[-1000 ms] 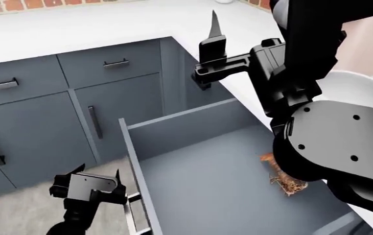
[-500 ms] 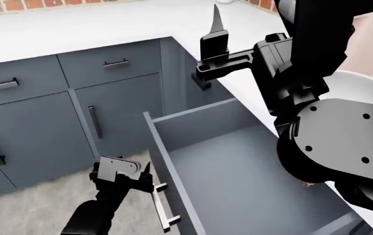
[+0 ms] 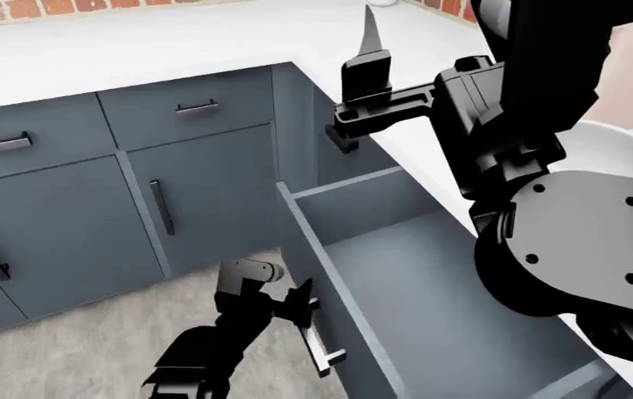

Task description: Place the bar in the bowl and close the drawer.

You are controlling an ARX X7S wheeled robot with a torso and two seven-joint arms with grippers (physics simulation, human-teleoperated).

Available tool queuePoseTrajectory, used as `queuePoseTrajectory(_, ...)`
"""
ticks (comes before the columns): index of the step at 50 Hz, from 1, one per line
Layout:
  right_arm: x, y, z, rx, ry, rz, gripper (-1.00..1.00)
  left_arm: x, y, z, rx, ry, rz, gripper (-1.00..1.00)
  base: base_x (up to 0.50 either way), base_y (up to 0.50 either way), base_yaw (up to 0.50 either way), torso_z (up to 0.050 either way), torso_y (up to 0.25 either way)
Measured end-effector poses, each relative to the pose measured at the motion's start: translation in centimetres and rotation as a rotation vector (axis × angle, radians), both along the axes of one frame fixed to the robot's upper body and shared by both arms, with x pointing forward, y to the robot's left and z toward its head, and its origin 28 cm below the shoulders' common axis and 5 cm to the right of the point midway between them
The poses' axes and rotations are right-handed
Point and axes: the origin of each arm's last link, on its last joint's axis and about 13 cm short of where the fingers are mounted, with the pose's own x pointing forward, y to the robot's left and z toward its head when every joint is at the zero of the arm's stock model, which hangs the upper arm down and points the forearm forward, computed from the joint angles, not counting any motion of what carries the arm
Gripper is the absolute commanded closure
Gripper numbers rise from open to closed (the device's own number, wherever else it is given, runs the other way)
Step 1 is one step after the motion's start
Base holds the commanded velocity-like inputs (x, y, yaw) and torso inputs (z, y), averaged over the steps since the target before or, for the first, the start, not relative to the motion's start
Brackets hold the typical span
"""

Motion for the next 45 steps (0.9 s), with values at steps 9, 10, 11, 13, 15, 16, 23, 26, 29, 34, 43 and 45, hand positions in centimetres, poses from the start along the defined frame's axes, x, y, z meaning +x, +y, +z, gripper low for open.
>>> queuePoseTrajectory(9, -0.4, -0.1, 0.2, -0.004, -0.002, -0.008, -1.0, 0.6, -1.8, 0.9, -0.014, 0.004, -0.072, -1.0, 0.0, 0.0, 0.0, 0.0, 0.0)
queuePoseTrajectory(10, -0.4, -0.1, 0.2, -0.005, -0.002, -0.009, -1.0, 0.6, -1.9, 1.1, -0.015, 0.003, -0.078, -1.0, 0.0, 0.0, 0.0, 0.0, 0.0)
queuePoseTrajectory(11, -0.5, -0.2, 0.3, -0.006, -0.002, -0.01, -1.0, 0.7, -2.1, 1.2, -0.015, 0.002, -0.084, -1.0, 0.0, 0.0, 0.0, 0.0, 0.0)
queuePoseTrajectory(13, -0.7, -0.2, 0.3, -0.007, -0.002, -0.013, -1.0, 0.8, -2.4, 1.4, -0.015, -0.001, -0.093, -1.0, 0.0, 0.0, 0.0, 0.0, 0.0)
queuePoseTrajectory(15, -0.8, -0.3, 0.3, -0.006, -0.003, -0.016, -1.0, 0.9, -2.7, 1.6, -0.015, -0.004, -0.101, -1.0, 0.0, 0.0, 0.0, 0.0, 0.0)
queuePoseTrajectory(16, -0.9, -0.3, 0.3, -0.006, -0.003, -0.018, -1.0, 1.0, -2.9, 1.7, -0.015, -0.005, -0.105, -1.0, 0.0, 0.0, 0.0, 0.0, 0.0)
queuePoseTrajectory(23, -1.6, -0.6, 0.1, 0.006, -0.004, -0.034, -1.0, 1.2, -4.0, 2.5, -0.016, -0.022, -0.127, -1.0, 0.0, 0.0, 0.0, 0.0, 0.0)
queuePoseTrajectory(26, -2.0, -0.8, -0.1, 0.013, -0.002, -0.042, -1.0, 1.2, -4.5, 2.7, -0.018, -0.029, -0.135, -1.0, 0.0, 0.0, 0.0, 0.0, 0.0)
queuePoseTrajectory(29, -2.4, -1.0, -0.3, 0.02, 0.0, -0.05, -1.0, 1.1, -5.1, 3.0, -0.022, -0.035, -0.145, -1.0, 0.0, 0.0, 0.0, 0.0, 0.0)
queuePoseTrajectory(34, -3.0, -1.4, -0.8, 0.031, 0.005, -0.064, -1.0, 1.1, -6.0, 3.5, -0.029, -0.049, -0.168, -1.0, 0.0, 0.0, 0.0, 0.0, 0.002)
queuePoseTrajectory(43, -3.4, -1.6, -1.7, 0.049, 0.013, -0.076, -1.0, 1.5, -7.2, 4.9, 0.002, -0.118, -0.211, -1.0, 0.0, 0.0, 0.0, 0.0, 0.0)
queuePoseTrajectory(45, -3.4, -1.5, -1.9, 0.049, 0.015, -0.075, -1.0, 1.8, -7.1, 5.2, 0.013, -0.139, -0.209, -1.0, 0.0, 0.0, 0.0, 0.0, 0.0)
